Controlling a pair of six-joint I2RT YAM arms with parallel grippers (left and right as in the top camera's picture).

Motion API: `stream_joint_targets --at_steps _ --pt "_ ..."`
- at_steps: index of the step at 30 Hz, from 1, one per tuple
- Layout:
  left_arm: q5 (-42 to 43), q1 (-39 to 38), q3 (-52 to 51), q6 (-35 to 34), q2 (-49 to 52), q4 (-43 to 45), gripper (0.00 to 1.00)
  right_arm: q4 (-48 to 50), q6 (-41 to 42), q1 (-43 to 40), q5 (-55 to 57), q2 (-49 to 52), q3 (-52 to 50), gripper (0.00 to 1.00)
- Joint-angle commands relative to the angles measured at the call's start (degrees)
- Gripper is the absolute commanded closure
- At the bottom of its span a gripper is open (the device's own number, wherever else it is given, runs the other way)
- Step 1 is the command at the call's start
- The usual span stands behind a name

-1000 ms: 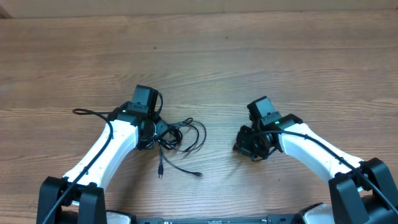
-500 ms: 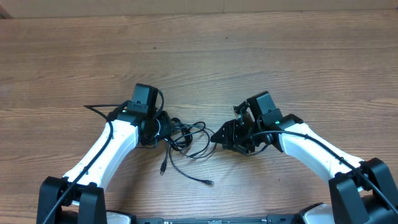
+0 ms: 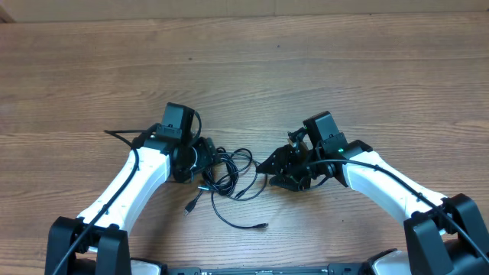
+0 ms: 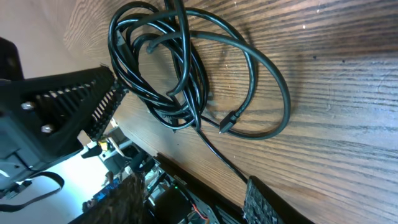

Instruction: Untangle cables

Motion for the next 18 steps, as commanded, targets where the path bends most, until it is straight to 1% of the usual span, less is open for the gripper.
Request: stream_joint_targets --at_steps 1,3,4,6,8,9,13,14,15,16,17,18 --pt "-5.1 -0.2 -0.3 3.0 -0.5 -1.0 0.29 0.1 0.5 0.0 0.1 -0.9 -0.1 0.49" --pt "-5.3 -0.4 -1.0 6.4 -0.5 0.2 0.28 0.1 0.5 0.0 0.3 -0.9 -0.1 0.47" --pt "-5.3 -0.6 -1.5 7.4 -0.5 1.2 0.24 0.1 0.5 0.0 0.6 -0.9 -0.1 0.46" --pt "-5.5 -1.0 -2.8 7.6 -0.4 3.5 0.22 0.1 0.5 0.0 0.8 -0.9 -0.1 0.46" --pt "-5.4 -1.4 -4.4 7.5 -0.2 6.8 0.23 0.1 0.5 0.0 1.1 -0.9 -0.1 0.46" --pt "-5.5 -1.6 -5.1 7.5 -0.2 8.0 0.25 0.1 0.5 0.0 1.1 -0.9 -0.1 0.46" --pt "-5.4 -2.1 -8.4 7.5 -0.2 13.0 0.41 0.1 0.5 0.0 1.2 -0.9 -0.1 0.46" --pt "-5.4 -2.1 -9.1 7.5 -0.2 13.6 0.54 0.1 0.5 0.0 1.4 -0.9 -0.1 0.45" --pt "-5.4 -2.1 -9.3 7.5 -0.2 13.7 0.59 0.1 0.5 0.0 1.5 -0.9 -0.1 0.45" --pt "-5.4 -2.1 -9.7 7.5 -0.2 13.8 0.69 0.1 0.5 0.0 1.6 -0.9 -0.1 0.45" --pt "-5.4 -2.0 -9.9 7.5 -0.2 13.8 0.76 0.1 0.5 0.0 1.6 -0.9 -0.1 0.45" --pt "-4.9 -2.0 -10.1 7.5 -0.2 13.7 0.86 0.1 0.5 0.0 1.6 -0.9 -0.1 0.45"
